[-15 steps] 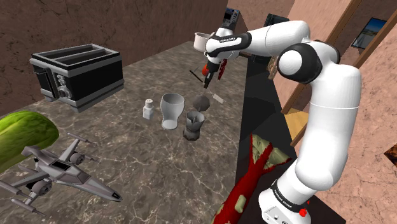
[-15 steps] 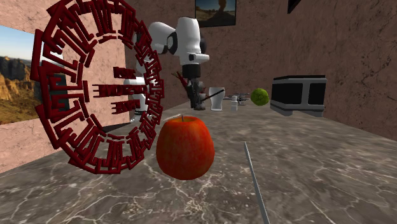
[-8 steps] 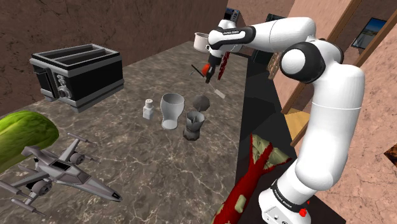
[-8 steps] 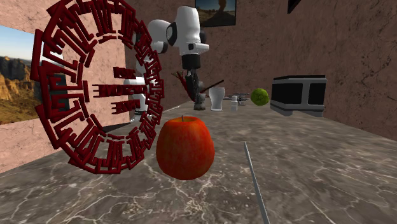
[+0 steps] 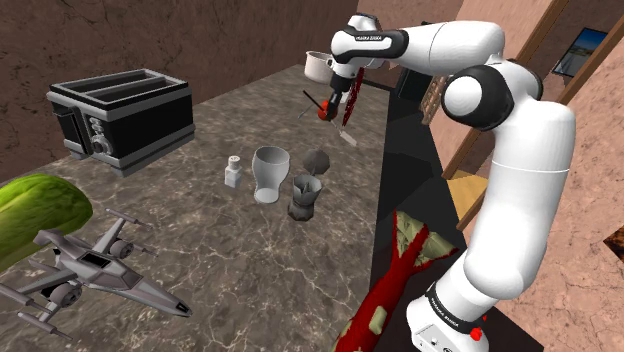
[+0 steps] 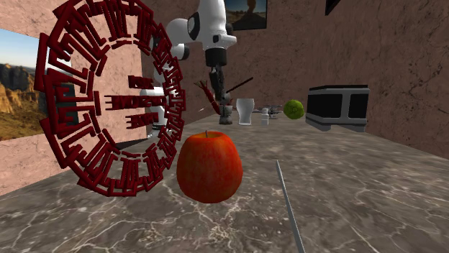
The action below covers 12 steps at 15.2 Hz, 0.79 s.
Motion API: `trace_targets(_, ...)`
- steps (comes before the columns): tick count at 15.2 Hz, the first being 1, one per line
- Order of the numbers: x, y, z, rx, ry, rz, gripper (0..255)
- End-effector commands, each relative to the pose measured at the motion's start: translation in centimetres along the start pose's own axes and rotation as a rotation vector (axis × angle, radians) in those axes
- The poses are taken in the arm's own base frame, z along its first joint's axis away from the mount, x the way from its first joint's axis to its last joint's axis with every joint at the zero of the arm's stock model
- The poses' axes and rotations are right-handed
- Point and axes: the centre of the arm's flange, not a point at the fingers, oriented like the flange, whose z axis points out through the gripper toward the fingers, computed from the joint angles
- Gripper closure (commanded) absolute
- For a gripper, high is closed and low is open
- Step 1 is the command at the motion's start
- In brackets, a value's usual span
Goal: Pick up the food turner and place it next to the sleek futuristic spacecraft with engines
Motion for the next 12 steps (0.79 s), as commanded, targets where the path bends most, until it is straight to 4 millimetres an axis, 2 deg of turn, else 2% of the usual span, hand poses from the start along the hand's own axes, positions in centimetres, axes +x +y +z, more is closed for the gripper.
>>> trace_targets(1,0.1,-0.1,-1.0,0.0,0.0,0.0,255)
trace_targets(5,0.2,-0.1,-2.8,0.0,0.0,0.0,255)
trace_targets(12,-0.1,-9.3,-2.8,0.0,0.0,0.0,255)
